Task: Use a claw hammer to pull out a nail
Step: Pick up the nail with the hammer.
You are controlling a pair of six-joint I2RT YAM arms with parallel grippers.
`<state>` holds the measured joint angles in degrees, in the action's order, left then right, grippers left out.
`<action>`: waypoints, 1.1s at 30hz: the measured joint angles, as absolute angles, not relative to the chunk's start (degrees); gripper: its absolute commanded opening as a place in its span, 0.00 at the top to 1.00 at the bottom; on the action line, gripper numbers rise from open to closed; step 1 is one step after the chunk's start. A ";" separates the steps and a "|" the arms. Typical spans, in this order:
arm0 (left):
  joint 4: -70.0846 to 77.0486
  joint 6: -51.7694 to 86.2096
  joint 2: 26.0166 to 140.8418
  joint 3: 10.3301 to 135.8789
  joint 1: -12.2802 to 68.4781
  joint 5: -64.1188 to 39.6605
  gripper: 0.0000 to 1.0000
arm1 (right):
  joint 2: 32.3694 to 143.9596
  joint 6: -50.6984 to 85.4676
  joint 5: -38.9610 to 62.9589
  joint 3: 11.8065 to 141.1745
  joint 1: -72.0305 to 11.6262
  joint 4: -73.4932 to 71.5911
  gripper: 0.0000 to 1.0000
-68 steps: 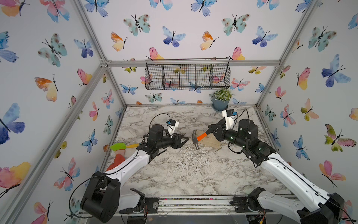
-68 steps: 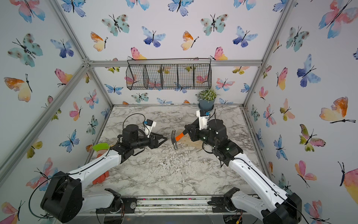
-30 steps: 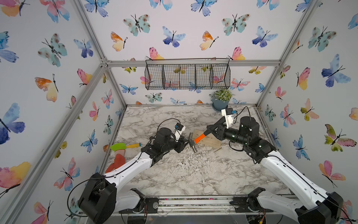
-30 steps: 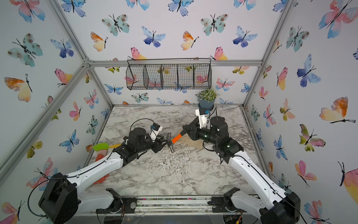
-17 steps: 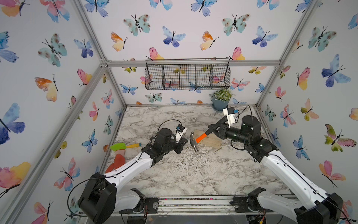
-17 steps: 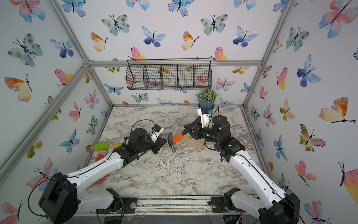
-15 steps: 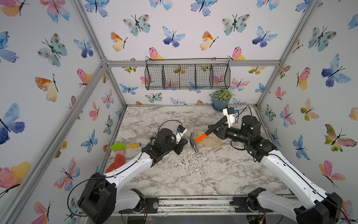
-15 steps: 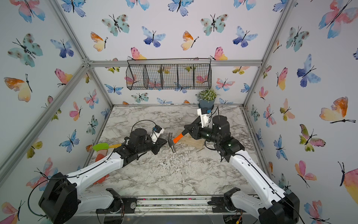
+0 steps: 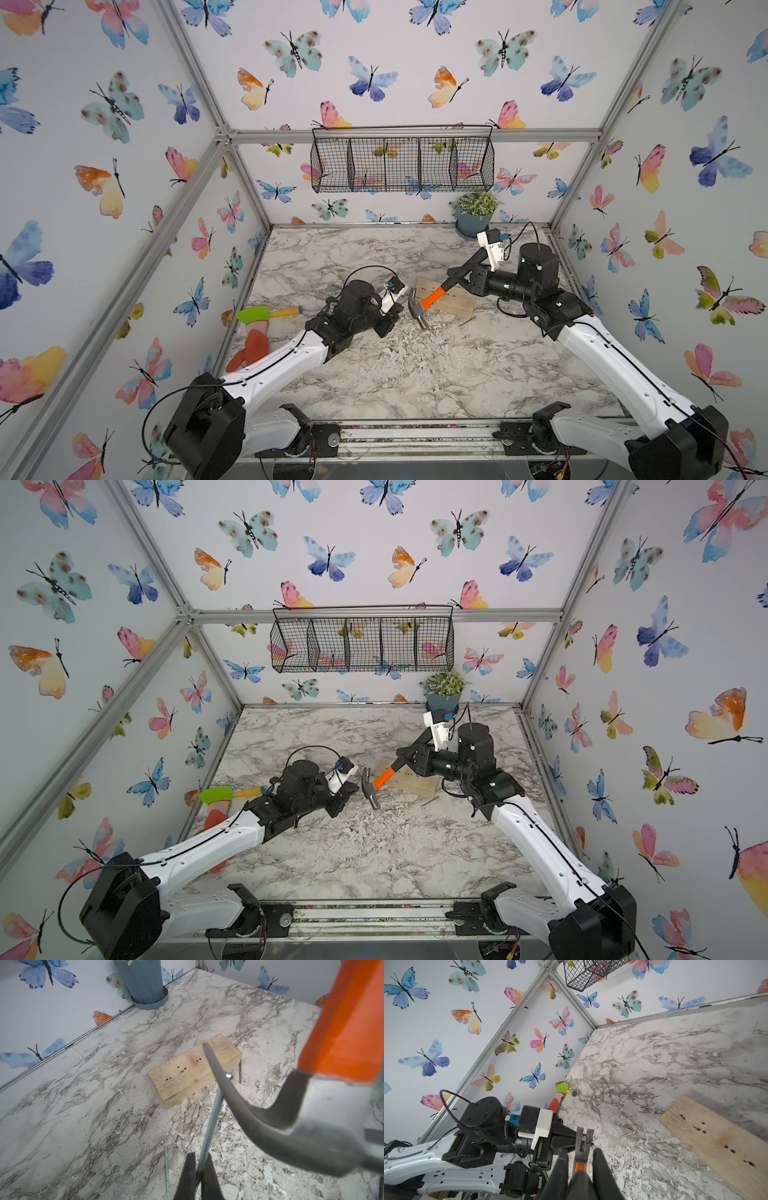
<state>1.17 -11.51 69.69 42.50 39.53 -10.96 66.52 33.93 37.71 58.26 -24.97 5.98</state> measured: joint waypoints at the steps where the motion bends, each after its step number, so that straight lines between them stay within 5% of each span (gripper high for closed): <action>1: 0.97 -12.58 69.63 42.50 39.81 -10.00 1.00 | 67.09 33.98 38.61 58.43 -24.58 5.87 0.97; 33: 8.45 -29.76 65.67 37.87 40.95 -2.66 1.00 | 68.90 28.86 52.56 58.17 -21.67 8.73 0.97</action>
